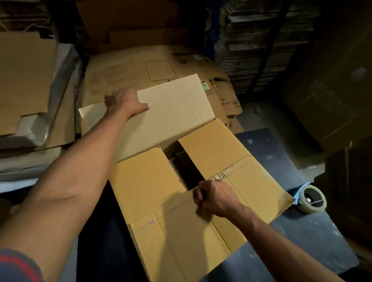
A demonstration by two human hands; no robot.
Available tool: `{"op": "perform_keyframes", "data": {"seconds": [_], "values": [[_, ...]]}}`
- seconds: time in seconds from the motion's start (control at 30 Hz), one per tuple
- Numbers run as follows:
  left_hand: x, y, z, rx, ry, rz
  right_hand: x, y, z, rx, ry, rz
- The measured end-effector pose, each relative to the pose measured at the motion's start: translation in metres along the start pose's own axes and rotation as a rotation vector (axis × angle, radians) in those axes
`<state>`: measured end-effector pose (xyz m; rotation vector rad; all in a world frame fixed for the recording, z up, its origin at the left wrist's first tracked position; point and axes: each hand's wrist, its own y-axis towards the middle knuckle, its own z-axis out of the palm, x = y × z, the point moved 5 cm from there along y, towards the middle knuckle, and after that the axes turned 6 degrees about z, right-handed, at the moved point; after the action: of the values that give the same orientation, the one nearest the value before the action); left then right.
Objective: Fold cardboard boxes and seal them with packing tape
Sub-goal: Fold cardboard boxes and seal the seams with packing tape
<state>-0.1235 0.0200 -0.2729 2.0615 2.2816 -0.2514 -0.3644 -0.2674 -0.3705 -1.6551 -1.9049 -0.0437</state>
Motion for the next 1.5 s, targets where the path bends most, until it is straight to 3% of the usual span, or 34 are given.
{"op": "perform_keyframes", "data": {"seconds": [0.1, 0.23, 0.33, 0.47, 0.5, 0.57, 0.67, 0.97, 1.13, 1.23, 1.37, 1.43, 1.5], "values": [[-0.029, -0.062, -0.037, -0.268, 0.032, 0.040, -0.005, -0.005, -0.004, -0.053, 0.102, -0.050], [-0.087, -0.193, -0.010, -0.514, 0.054, 0.424, -0.015, -0.023, -0.015, -0.084, 0.194, -0.192], [-0.103, -0.256, 0.074, -0.384, 0.004, 0.543, -0.040, -0.037, -0.035, -0.221, 0.235, -0.212], [-0.093, -0.290, 0.146, -0.117, -0.026, 0.425, -0.101, -0.045, -0.082, -0.655, -0.110, -0.053], [-0.094, -0.296, 0.152, -0.086, -0.015, 0.401, -0.125, -0.037, -0.095, -0.638, -0.155, 0.073], [-0.100, -0.303, 0.156, -0.074, -0.005, 0.354, -0.166, -0.018, -0.110, -0.417, -0.120, 0.310], [-0.124, -0.302, 0.157, -0.099, -0.013, 0.329, -0.190, -0.012, -0.113, -0.091, 0.079, 0.395], [-0.220, -0.293, 0.142, -0.202, 0.052, 0.283, -0.254, -0.073, -0.113, -0.334, 0.119, 0.430], [-0.283, -0.277, 0.180, 0.075, 0.079, 0.233, -0.278, -0.052, -0.122, -0.164, 0.183, 0.216], [-0.294, -0.277, 0.187, 0.093, 0.082, 0.212, -0.325, -0.044, -0.138, -0.142, 0.035, 0.182], [-0.300, -0.280, 0.187, 0.079, 0.054, 0.180, -0.393, -0.028, -0.129, 0.166, -0.443, 0.104], [-0.307, -0.280, 0.188, 0.068, 0.039, 0.158, -0.406, -0.026, -0.117, 0.240, -0.500, 0.059], [-0.316, -0.281, 0.188, 0.062, 0.025, 0.145, -0.405, -0.023, -0.118, 0.206, -0.475, 0.059]]}}
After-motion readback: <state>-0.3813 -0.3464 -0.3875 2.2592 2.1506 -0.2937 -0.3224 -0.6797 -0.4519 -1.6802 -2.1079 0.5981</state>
